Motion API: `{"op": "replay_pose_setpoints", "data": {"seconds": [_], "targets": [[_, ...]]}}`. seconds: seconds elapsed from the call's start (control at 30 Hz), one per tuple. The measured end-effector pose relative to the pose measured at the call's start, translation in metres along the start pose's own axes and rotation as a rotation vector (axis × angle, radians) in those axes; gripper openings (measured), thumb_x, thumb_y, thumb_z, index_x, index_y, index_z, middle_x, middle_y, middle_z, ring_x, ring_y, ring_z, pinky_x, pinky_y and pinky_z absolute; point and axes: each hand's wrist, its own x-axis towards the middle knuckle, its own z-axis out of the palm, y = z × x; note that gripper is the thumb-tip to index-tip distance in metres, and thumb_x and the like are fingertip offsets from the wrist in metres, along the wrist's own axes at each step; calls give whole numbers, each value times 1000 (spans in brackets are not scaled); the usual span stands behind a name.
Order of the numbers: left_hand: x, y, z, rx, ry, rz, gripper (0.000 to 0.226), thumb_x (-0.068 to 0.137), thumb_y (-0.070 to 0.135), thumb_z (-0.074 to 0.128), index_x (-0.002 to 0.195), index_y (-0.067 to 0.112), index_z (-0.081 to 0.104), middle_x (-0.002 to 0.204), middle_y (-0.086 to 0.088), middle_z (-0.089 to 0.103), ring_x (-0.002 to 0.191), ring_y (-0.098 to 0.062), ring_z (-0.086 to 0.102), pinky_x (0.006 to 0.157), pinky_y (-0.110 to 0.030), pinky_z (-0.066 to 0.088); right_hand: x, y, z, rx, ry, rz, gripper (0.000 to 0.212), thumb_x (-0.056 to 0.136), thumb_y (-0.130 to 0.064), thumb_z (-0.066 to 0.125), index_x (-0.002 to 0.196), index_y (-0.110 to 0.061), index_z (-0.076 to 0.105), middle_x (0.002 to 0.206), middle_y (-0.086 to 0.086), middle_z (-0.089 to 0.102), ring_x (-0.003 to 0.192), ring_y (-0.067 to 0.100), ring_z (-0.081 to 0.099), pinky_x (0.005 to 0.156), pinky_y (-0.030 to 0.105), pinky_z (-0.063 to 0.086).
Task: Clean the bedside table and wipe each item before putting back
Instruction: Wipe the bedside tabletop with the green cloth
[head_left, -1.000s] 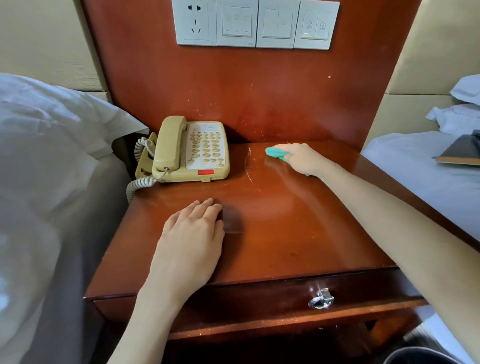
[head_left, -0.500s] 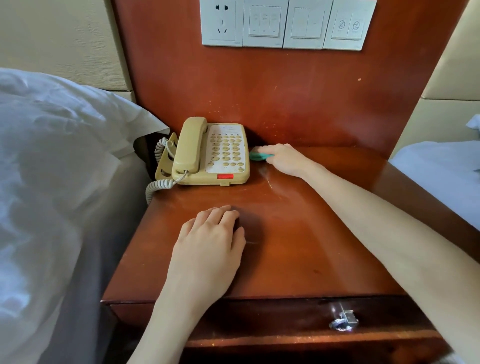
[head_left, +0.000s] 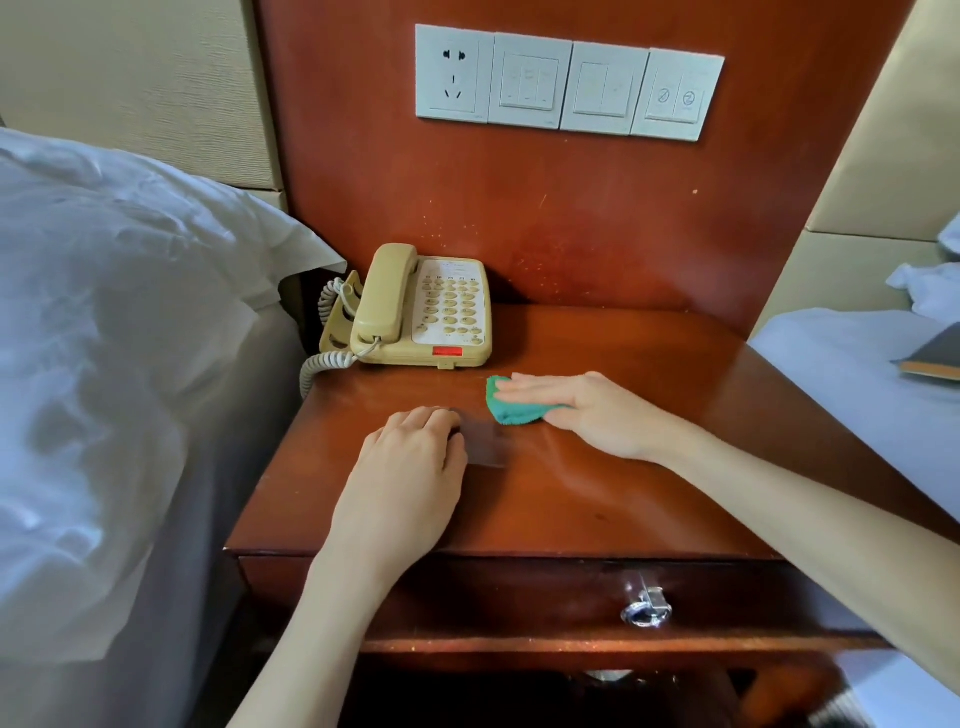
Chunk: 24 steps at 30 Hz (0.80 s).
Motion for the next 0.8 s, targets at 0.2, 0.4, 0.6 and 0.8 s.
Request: {"op": "replay_pose_setpoints", "data": {"seconds": [0.2, 0.4, 0.6, 0.8], "targets": [[-7, -14, -15, -23, 62, -61, 30, 99, 28, 42, 124, 22, 58, 125, 4, 59, 113, -19, 53, 92, -31, 42, -42, 1, 14, -9, -18, -122, 54, 95, 6, 39, 137, -28, 49, 147, -16, 41, 137, -4, 27, 113, 14, 17], [-13, -51, -38, 143, 115, -150, 32, 97, 27, 44, 125, 21, 58, 139, 2, 52, 125, -23, 46, 99, -41, 37, -47, -3, 24, 5, 24, -134, 65, 93, 6, 39, 137, -42, 43, 138, -40, 33, 131, -22, 20, 108, 5, 14], [-14, -60, -33, 177, -13, -121, 40, 101, 31, 33, 139, 29, 46, 150, 9, 39, 140, -15, 30, 111, -40, 28, 12, -29, 41, -175, 179, -24, 55, 99, -5, 34, 141, -39, 39, 144, -11, 32, 119, 15, 31, 100, 27, 15], [-16, -64, -33, 150, -28, -122, 42, 102, 33, 30, 142, 32, 41, 153, 12, 33, 143, -11, 23, 113, -38, 24, 44, -25, 34, -42, 157, 48, 53, 98, -6, 38, 135, -42, 47, 133, -1, 40, 128, 24, 37, 115, 41, 25]]}}
